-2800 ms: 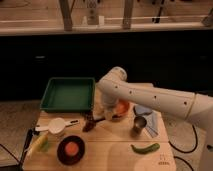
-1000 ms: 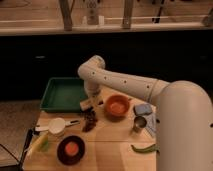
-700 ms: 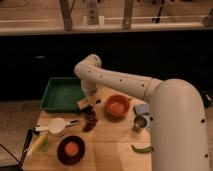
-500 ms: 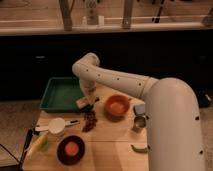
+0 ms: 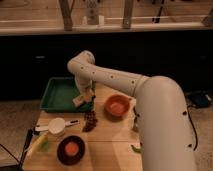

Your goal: Place eraser in tray

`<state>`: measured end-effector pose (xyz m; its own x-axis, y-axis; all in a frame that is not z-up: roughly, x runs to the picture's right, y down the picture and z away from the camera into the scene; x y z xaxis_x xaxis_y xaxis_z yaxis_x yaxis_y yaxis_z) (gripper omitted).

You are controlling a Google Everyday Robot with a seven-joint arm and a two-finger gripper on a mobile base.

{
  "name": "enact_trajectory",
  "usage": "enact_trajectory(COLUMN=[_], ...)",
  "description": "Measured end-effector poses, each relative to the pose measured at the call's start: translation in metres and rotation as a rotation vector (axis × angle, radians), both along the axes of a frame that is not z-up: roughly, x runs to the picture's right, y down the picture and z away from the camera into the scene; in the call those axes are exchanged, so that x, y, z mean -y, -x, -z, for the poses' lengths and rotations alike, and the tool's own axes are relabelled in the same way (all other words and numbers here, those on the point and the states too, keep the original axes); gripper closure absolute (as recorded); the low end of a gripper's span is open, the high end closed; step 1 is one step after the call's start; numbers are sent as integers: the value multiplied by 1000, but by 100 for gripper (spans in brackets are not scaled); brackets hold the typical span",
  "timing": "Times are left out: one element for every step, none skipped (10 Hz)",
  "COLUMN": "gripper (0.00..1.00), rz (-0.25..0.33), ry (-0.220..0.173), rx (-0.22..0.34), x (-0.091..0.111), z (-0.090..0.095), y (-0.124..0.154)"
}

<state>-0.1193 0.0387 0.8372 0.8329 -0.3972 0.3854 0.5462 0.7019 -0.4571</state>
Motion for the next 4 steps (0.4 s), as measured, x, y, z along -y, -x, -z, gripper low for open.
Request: enact_trajectory(gripper=[100, 100, 100, 100], rz=[3, 8, 11, 14], ry=[0, -2, -4, -4], rx=[8, 18, 25, 30], x=[2, 6, 8, 10], z=[-3, -6, -8, -10], y=[2, 3, 4, 4])
